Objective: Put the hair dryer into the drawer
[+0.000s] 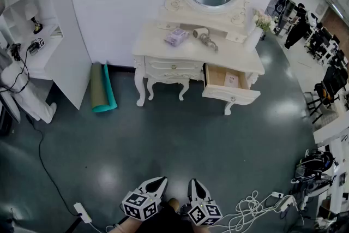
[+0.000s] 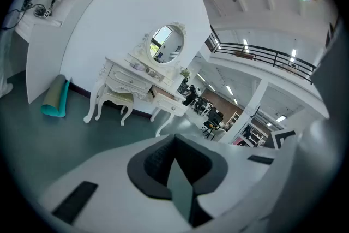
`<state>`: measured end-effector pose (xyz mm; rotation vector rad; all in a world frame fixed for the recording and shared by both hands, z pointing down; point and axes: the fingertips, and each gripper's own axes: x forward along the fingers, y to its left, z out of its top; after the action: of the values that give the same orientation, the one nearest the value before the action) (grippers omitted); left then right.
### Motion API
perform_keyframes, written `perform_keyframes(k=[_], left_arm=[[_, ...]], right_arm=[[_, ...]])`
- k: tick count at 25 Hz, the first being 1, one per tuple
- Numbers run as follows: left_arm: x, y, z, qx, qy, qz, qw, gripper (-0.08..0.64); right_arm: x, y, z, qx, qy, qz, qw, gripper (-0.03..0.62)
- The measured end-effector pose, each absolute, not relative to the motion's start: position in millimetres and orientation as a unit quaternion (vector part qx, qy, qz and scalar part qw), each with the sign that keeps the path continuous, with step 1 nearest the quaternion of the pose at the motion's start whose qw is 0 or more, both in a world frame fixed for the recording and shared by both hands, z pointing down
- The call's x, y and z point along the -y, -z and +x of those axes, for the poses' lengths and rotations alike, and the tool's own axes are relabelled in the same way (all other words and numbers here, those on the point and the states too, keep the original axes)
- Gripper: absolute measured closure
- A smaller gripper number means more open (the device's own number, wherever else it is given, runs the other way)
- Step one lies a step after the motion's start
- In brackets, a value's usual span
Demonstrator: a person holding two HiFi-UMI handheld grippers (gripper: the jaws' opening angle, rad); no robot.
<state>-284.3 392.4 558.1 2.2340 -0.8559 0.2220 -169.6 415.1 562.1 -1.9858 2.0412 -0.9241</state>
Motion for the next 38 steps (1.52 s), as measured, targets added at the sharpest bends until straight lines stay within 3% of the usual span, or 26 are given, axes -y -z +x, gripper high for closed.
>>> perform_keyframes(k=[11, 26, 38], left_arm=[[-431, -539, -236, 0.346, -0.050, 0.874, 0.337, 0.541], [-459, -530, -211, 0.357, -0.044, 0.879, 0.313, 0.541], [-423, -538, -183, 0.337, -0.056, 0.887, 0.311, 0.541]], right_arm=[[-446, -527, -144, -0.741, 0.228, -0.628, 0.063, 0.583], [-477, -520, -107, -0.735, 0.222, -0.634, 0.089, 0.581], [-447, -528, -83, -0.724, 0.226, -0.645, 0.092, 0.580]])
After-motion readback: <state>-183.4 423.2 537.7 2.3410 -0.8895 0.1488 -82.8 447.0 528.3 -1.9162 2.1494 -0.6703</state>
